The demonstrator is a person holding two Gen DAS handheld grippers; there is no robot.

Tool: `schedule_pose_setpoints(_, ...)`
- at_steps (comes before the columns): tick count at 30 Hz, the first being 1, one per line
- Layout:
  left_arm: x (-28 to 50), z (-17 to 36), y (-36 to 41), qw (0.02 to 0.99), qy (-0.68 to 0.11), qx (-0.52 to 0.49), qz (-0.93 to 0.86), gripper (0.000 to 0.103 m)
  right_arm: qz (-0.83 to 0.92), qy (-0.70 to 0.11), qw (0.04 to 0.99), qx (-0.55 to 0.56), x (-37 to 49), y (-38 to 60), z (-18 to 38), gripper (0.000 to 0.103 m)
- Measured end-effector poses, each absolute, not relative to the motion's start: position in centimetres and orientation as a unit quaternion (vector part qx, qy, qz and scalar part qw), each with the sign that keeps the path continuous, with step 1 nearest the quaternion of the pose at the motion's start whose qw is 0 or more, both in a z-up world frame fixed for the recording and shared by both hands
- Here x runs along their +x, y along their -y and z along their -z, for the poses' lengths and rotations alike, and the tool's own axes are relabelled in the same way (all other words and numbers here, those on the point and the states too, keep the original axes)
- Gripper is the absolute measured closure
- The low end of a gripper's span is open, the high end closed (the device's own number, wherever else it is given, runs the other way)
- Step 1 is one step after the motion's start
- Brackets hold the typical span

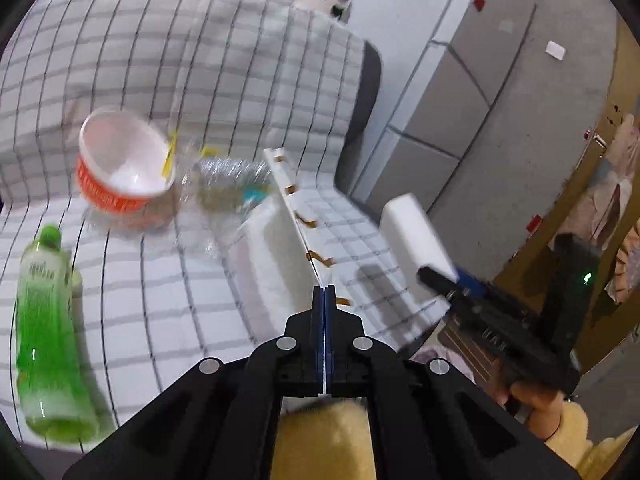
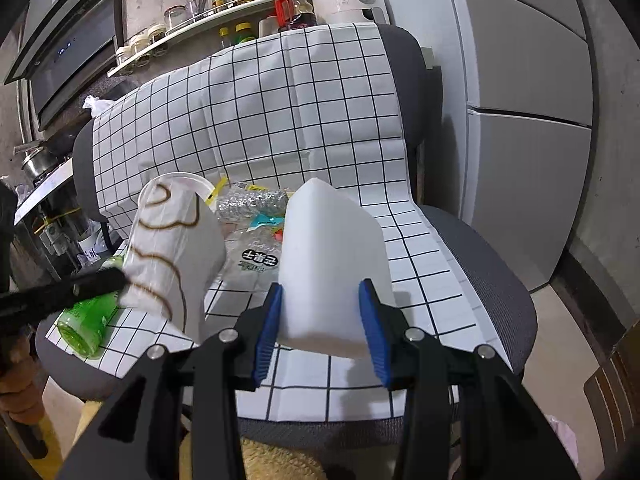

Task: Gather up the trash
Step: 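Grasp the white brown-striped wrapper with the left gripper while the right gripper holds the sponge, then carry the sponge to the pink bin and open the right gripper while the left carries the wrapper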

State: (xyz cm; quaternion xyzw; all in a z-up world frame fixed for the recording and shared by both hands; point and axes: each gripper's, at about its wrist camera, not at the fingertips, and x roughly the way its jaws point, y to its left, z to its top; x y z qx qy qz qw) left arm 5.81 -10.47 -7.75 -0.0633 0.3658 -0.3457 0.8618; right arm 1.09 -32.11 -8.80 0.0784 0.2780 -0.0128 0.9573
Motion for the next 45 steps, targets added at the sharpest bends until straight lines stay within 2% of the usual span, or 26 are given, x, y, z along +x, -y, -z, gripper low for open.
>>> schedule_pose_setpoints(7,8.6,13.4,10.4,0.845,-0.44,-0.068,0.296,0.103,0.017,-0.288,0.955,0.07,0.2,31.2,9.0,0.064)
schedule_pose_setpoints(18,11.0,15.2,15.7,0.85,-0.44,0.006,0.29,0.102,0.03,-0.295,0.952,0.077,-0.6,32.4,9.4,0.064)
schedule_pose_setpoints(21,11.2,15.5,15.8,0.856,-0.442,0.03,0.267,0.095,0.031,-0.297,0.951,0.082,-0.6,32.9,9.5,0.064)
schedule_pose_setpoints(22,11.2,15.4,15.5,0.858,-0.439,0.029,0.264,0.086,0.031,-0.296,0.951,0.084,-0.7,33.1,9.6,0.064)
schedule_pose_setpoints(23,10.9,15.3,15.0,0.861,-0.435,0.026,0.263,0.073,0.031,-0.295,0.951,0.085,-0.7,33.3,9.6,0.064)
schedule_pose_setpoints(25,10.2,14.6,13.8,0.867,-0.42,0.009,0.266,0.056,0.03,-0.292,0.952,0.088,-0.8,33.6,9.5,0.064)
schedule_pose_setpoints(28,9.5,13.7,12.8,0.868,-0.405,-0.017,0.288,0.047,0.029,-0.289,0.952,0.092,-0.8,33.9,9.7,0.064)
schedule_pose_setpoints(37,13.0,15.8,16.4,0.845,-0.441,-0.003,0.302,0.047,0.023,-0.296,0.95,0.097,-0.5,34.6,10.4,0.063)
schedule_pose_setpoints(42,13.2,16.3,18.5,0.85,-0.433,0.071,0.292,0.049,0.027,-0.302,0.947,0.106,-0.2,35.5,10.9,0.063)
schedule_pose_setpoints(45,12.3,16.6,19.8,0.852,-0.418,0.146,0.28,0.059,0.027,-0.303,0.947,0.107,0.0,35.8,11.1,0.064)
